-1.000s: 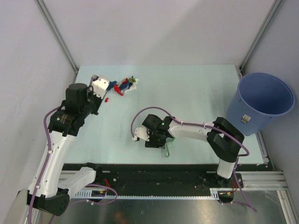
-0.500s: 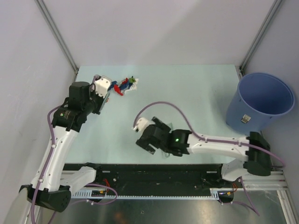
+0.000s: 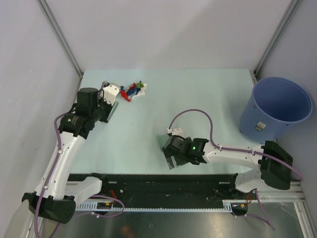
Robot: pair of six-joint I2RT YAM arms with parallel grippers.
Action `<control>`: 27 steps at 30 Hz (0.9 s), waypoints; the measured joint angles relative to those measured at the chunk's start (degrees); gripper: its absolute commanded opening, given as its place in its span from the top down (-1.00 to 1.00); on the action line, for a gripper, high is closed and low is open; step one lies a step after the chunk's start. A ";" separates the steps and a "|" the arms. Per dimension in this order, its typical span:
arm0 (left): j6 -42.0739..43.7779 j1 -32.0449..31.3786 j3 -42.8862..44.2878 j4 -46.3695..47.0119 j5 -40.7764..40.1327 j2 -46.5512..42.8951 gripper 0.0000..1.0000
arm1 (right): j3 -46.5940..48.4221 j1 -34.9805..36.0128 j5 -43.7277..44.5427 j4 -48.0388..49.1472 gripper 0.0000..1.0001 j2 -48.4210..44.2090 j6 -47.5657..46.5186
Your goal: Sweep away the paper scraps from the table
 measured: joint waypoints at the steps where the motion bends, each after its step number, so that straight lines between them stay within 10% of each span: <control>1: 0.00 0.00 -0.04 0.02 0.00 0.00 0.99 | -0.68 -1.16 -1.14 0.59 -0.87 0.20 0.33; 14: 0.00 0.83 -1.81 1.75 -0.09 0.50 1.00 | -2.45 -8.57 -8.35 8.70 1.00 8.76 -3.87; 27: 1.77 -0.90 -4.02 21.24 -11.43 17.09 1.00 | 0.02 -16.15 -10.14 7.15 1.00 3.34 -20.26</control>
